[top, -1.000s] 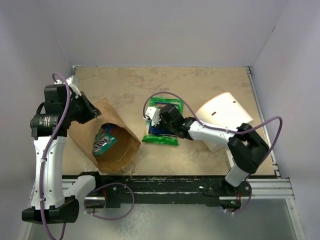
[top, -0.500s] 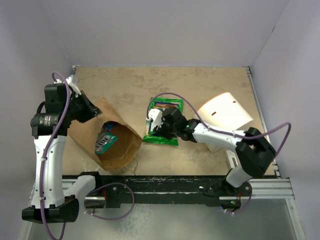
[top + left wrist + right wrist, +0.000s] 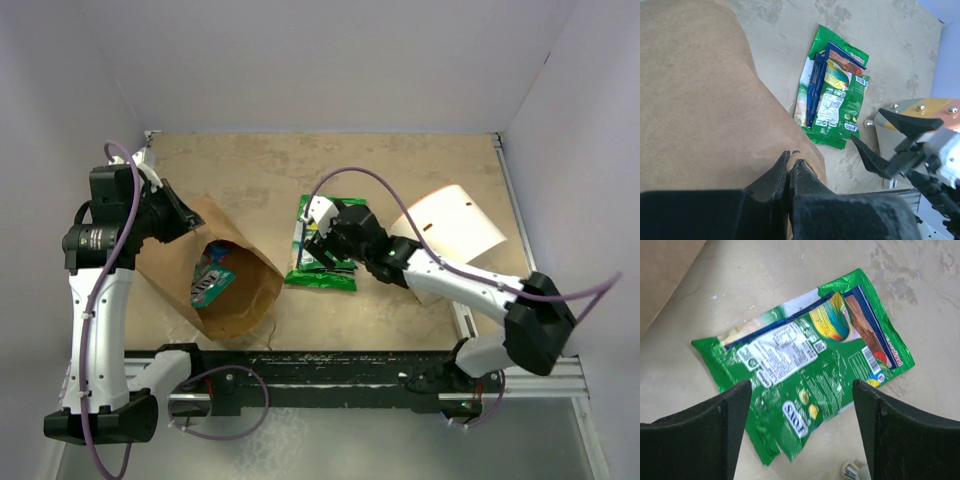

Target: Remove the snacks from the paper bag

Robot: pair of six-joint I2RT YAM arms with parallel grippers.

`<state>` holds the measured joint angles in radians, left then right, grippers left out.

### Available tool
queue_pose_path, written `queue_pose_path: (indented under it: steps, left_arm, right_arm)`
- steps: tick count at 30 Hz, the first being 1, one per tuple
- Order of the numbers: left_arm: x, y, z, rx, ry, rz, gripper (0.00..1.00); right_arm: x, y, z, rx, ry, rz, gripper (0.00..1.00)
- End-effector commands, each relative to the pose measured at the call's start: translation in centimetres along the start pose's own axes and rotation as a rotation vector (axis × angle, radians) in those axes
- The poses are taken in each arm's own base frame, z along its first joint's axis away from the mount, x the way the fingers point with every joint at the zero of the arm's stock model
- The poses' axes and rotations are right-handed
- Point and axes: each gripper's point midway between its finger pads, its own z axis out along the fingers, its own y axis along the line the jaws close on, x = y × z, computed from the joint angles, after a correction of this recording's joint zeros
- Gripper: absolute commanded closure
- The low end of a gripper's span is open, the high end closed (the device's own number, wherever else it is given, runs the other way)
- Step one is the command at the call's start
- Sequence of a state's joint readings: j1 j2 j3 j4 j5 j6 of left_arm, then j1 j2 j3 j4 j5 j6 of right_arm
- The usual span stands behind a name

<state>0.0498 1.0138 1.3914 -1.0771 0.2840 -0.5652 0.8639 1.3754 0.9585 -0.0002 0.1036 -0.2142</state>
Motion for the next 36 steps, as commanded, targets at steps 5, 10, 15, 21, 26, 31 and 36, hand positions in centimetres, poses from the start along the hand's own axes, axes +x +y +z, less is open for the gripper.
queue_pose_path:
  steps: [5,10,15,21,26,31,36]
  left_arm:
    - [-0.8,-0.8,-0.1,0.038,-0.037,0.002,1.00]
    - [-0.6,-0.8,-0.5,0.034,-0.035,0.006,1.00]
    - [-0.4,-0.9,-0.8,0.043,-0.034,0.017,1.00]
    - [0.3,-0.8,-0.9,0.036,0.008,0.028,1.00]
    - [0.9,-0.7,-1.2,0.028,0.048,0.041,1.00]
    - [1.5,-1.1,-1.5,0.057,0.079,0.056,1.00]
    - [2.0,-1.5,-2.0,0.086,0.090,0.062,1.00]
  right_arm:
    - [-0.8,-0.5,5.4,0.075,0.031,0.074,0.24]
    - [-3.2,1.4,5.1,-0.030,-0.046,0.112,0.23]
    - [-7.0,5.1,2.9,-0.223,-0.198,0.050,0.23]
    - [-10.9,12.7,-0.7,-0.501,-0.449,-0.166,0.23]
    - [-9.5,17.9,-3.8,-0.642,-0.645,-0.416,0.23]
    - [-8.0,21.4,-2.1,-0.670,-0.658,-0.669,0.25]
    - [-9.5,23.6,2.3,-0.622,-0.645,-0.810,0.34]
